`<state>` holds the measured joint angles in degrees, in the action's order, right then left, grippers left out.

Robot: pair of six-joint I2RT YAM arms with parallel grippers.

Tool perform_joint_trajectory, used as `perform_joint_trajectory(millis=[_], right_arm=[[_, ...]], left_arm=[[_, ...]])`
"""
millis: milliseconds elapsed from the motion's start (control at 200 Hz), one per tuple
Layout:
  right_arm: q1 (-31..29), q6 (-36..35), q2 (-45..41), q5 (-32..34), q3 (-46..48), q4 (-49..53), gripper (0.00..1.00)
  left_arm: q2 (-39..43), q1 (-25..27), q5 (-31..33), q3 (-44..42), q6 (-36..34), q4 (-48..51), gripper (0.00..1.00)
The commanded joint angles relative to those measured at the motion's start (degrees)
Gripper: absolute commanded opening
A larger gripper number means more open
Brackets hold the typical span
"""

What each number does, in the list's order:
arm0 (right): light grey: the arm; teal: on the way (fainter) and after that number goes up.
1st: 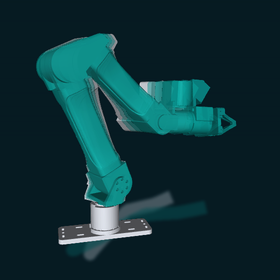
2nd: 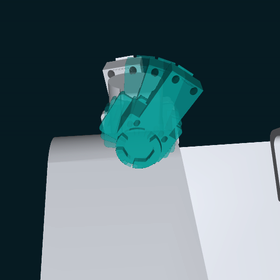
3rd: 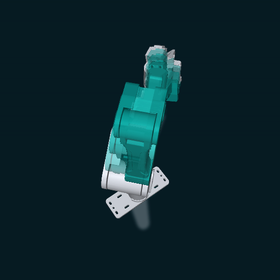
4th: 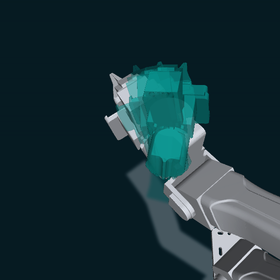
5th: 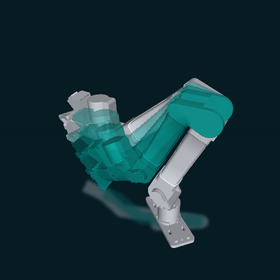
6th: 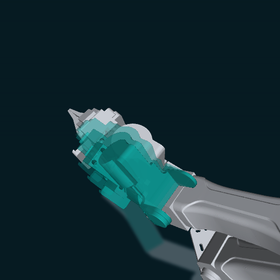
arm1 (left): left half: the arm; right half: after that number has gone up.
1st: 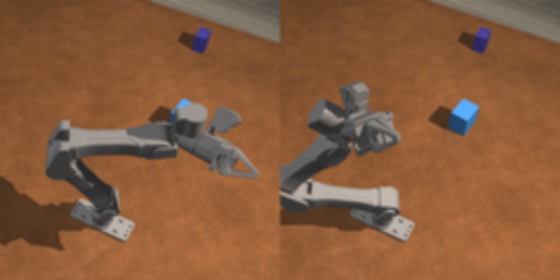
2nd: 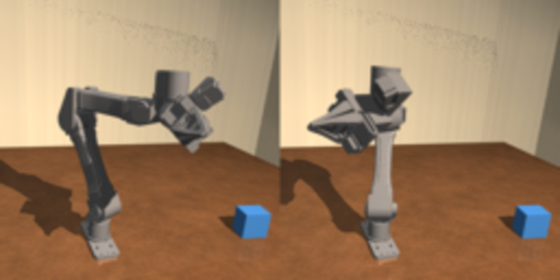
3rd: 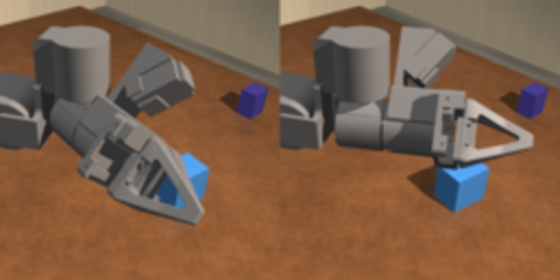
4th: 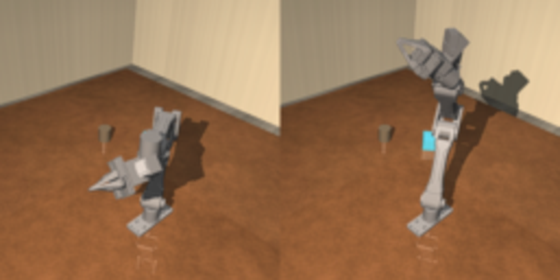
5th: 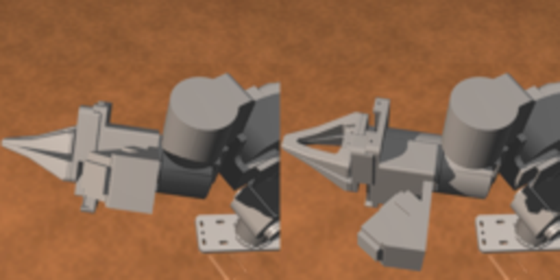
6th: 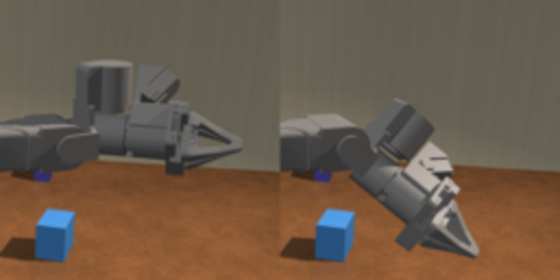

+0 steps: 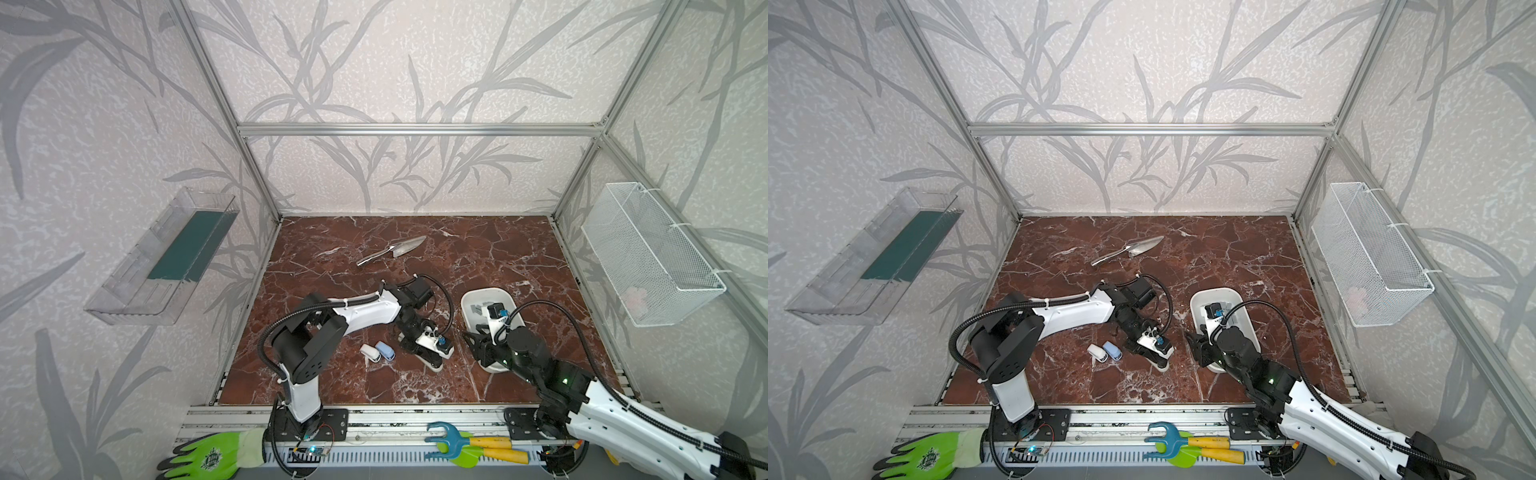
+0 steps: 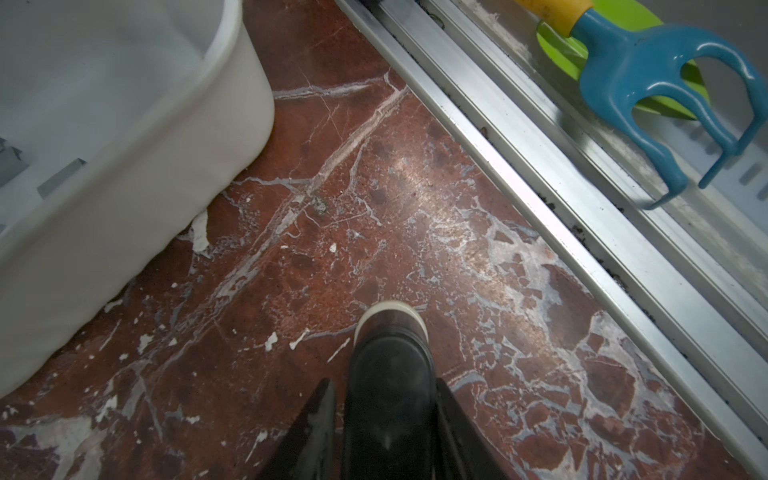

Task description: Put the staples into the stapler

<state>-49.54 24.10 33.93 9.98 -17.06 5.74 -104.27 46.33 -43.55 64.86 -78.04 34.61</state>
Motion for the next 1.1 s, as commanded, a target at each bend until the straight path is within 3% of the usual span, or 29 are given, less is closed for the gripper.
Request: perform_joint_trajectory(millis=[0, 185, 450, 805, 915, 1095], right_arm=[[0.1, -0.6, -0.1, 0.1, 0.5, -1.7, 0.53], [0.1, -0.9, 0.0, -0.6, 0.9, -2.6, 0.53], [0.1, -1.0, -0.4, -1.1, 1.1, -2.9, 0.53], [0.1, -0.8, -0.5, -0.4, 1.5, -2.9, 0.53], [0.1, -0.9, -0.5, -0.4, 1.4, -2.9, 0.53], [0.1, -1.8, -0.1, -2.3, 2.2, -5.1, 0.49]], left_arm=[[-1.1, -0.2, -1.3, 2.4, -1.7, 3.2, 0.28], [-1.5, -0.2, -1.4, 2.7, -2.2, 3.8, 0.29], [-1.9, -0.1, -1.4, 2.3, -1.3, 3.0, 0.41], [-3.4, 0.2, -1.4, 3.0, -1.1, 2.7, 0.41], [-3.1, 0.2, -1.5, 3.1, -1.8, 3.3, 0.34], [-1.4, -0.1, -3.0, 3.5, -4.4, 5.5, 0.13]])
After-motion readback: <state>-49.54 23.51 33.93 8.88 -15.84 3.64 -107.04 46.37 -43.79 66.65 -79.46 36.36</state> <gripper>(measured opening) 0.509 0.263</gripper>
